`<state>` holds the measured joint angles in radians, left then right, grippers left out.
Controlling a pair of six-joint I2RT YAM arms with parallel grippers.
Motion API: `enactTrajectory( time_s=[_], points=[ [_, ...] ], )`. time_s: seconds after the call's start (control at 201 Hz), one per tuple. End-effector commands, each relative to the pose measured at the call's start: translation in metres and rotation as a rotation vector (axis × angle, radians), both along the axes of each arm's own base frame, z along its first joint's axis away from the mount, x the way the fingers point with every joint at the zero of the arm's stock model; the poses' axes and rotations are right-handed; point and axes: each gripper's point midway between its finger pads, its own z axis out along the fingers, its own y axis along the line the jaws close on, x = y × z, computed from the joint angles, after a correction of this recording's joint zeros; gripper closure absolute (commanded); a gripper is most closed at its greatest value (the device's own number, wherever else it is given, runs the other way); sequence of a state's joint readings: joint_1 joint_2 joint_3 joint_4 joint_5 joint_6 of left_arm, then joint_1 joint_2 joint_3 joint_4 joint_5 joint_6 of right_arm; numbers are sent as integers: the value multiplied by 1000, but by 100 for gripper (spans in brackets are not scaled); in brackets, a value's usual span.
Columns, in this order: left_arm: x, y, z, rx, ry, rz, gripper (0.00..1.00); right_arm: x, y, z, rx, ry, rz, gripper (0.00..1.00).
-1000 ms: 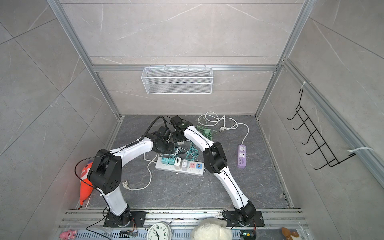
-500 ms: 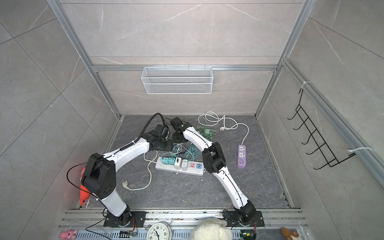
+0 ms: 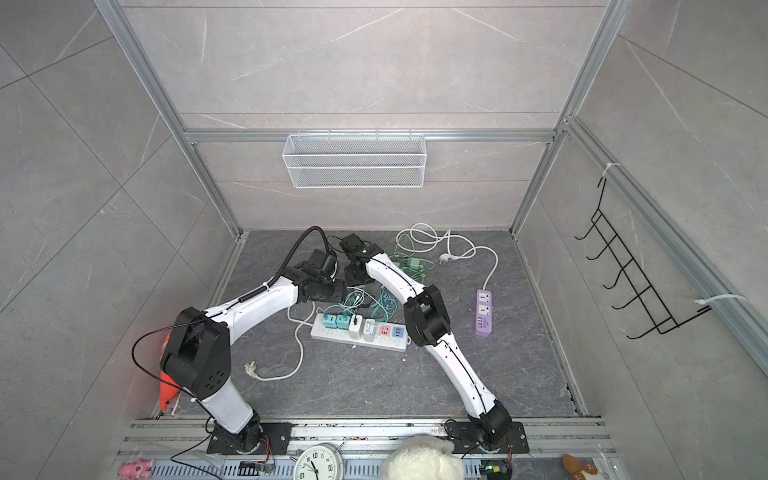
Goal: Insert the plug
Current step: 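Close the right gripper on the white rectangular charger, then lift the charger with the right gripper toward the left gripper while left approaches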
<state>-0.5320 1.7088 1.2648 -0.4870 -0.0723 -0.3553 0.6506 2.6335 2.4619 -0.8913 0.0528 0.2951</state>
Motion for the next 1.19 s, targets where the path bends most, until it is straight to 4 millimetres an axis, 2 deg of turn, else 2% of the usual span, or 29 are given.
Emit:
enactTrajectory(
  time_s=[0.0,0.119,0.234,0.334,0.448,0.578,0.687,0.797,0.906,1.016,1.19],
  points=[
    [8,-12,7,-66,-15,-7,34,-7,2,49,72,-56,-6,88],
    [7,-23,12,-117,-7,-39,34,-16,5,86,170,-105,1,88],
    [0,-44,19,-227,9,-118,33,-22,-5,124,218,-168,-18,88],
    [-5,-64,28,-333,26,-173,33,-29,-17,144,224,-204,-27,88],
    [-1,-72,34,-360,2,-179,33,-35,-39,157,216,-237,-66,88],
    [4,-82,40,-368,-27,-206,33,-43,-69,158,206,-249,-125,88],
    [4,-94,41,-364,-27,-237,33,-48,-92,150,193,-250,-167,88],
    [2,-90,30,-157,-22,-219,33,-53,-110,140,162,-253,-196,87],
    [-8,-91,22,-91,37,-271,33,-56,-118,129,142,-235,-212,87],
    [-17,-91,21,-85,74,-312,33,-57,-124,128,131,-235,-228,87],
    [-38,-92,24,-84,137,-429,33,-51,-152,130,108,-228,-314,87]
  ],
)
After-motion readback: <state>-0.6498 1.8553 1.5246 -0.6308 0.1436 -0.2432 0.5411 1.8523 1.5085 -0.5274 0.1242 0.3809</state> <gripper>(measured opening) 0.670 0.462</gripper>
